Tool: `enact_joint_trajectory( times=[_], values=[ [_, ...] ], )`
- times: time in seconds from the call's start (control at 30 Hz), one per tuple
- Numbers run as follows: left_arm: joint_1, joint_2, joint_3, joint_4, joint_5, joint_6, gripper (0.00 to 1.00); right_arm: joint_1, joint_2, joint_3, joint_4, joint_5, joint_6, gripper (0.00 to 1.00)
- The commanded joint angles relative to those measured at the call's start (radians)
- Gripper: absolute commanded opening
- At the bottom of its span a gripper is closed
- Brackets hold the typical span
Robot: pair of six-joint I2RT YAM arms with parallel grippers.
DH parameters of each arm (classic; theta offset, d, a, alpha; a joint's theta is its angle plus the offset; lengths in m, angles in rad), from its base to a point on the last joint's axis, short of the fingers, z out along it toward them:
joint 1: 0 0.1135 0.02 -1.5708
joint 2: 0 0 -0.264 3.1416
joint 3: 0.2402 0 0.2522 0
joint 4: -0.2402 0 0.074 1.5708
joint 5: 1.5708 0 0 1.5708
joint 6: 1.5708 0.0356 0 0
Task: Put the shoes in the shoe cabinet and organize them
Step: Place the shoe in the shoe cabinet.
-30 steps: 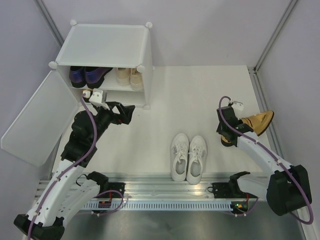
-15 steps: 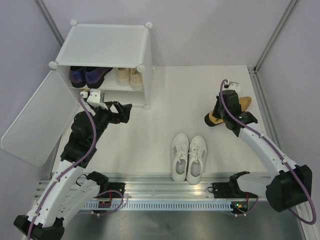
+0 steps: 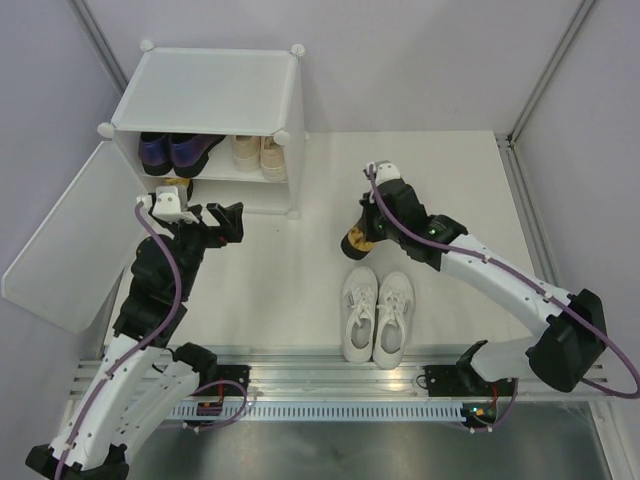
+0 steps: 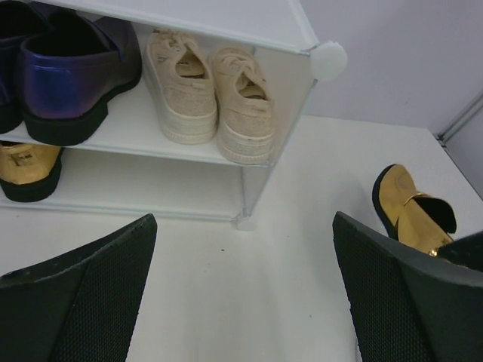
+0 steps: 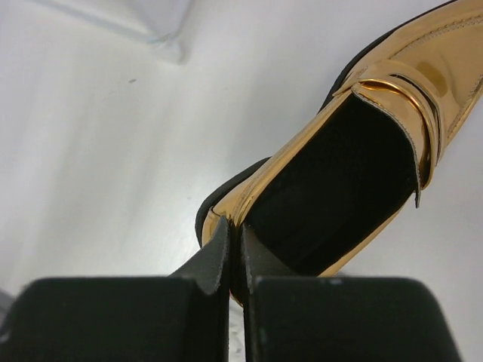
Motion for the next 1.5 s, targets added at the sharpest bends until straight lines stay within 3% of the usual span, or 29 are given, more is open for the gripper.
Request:
enact_joint_trajectory(
  times=[0.0, 0.17, 0.43, 0.6, 0.73, 0.77, 0.8, 0.87, 1.2, 1.47],
  values=[
    [-0.003, -0.034, -0.019, 0.033, -0.115, 0.005, 1.00, 0.122, 0.018, 0.098, 0.105, -0.012, -0.018, 0.01],
    [-0.003, -0.079, -0.034, 0.046, -0.173, 0.010, 1.00, 0.255, 0.084, 0.158, 0.112, -0.035, -0.012, 0.01],
    [-0.005, -0.143, -0.058, 0.042, -0.247, 0.016, 1.00, 0.426, 0.184, 0.220, 0.166, -0.283, -0.177, 0.01],
    [-0.005, -0.220, -0.115, 0.034, -0.267, 0.024, 1.00, 0.453, 0.283, 0.287, 0.163, -0.406, -0.231, 0.01],
    [-0.005, -0.260, -0.140, 0.055, -0.311, 0.057, 1.00, 0.461, 0.370, 0.379, 0.163, -0.394, -0.300, 0.01],
    [-0.005, -0.264, -0.143, 0.065, -0.311, 0.059, 0.93, 0.463, 0.389, 0.397, 0.163, -0.378, -0.311, 0.01],
    [-0.006, -0.275, -0.147, 0.071, -0.310, 0.058, 0.92, 0.461, 0.407, 0.440, 0.160, -0.362, -0.321, 0.01],
    [-0.006, -0.280, -0.150, 0.068, -0.322, 0.047, 0.99, 0.463, 0.464, 0.483, 0.155, -0.318, -0.349, 0.01],
    [-0.014, -0.326, -0.157, 0.062, -0.383, 0.016, 1.00, 0.450, 0.743, 0.819, 0.165, -0.157, -0.467, 0.01],
    [-0.037, -0.335, -0.158, 0.062, -0.396, 0.008, 1.00, 0.414, 0.967, 1.075, 0.189, -0.153, -0.501, 0.01]
  ],
)
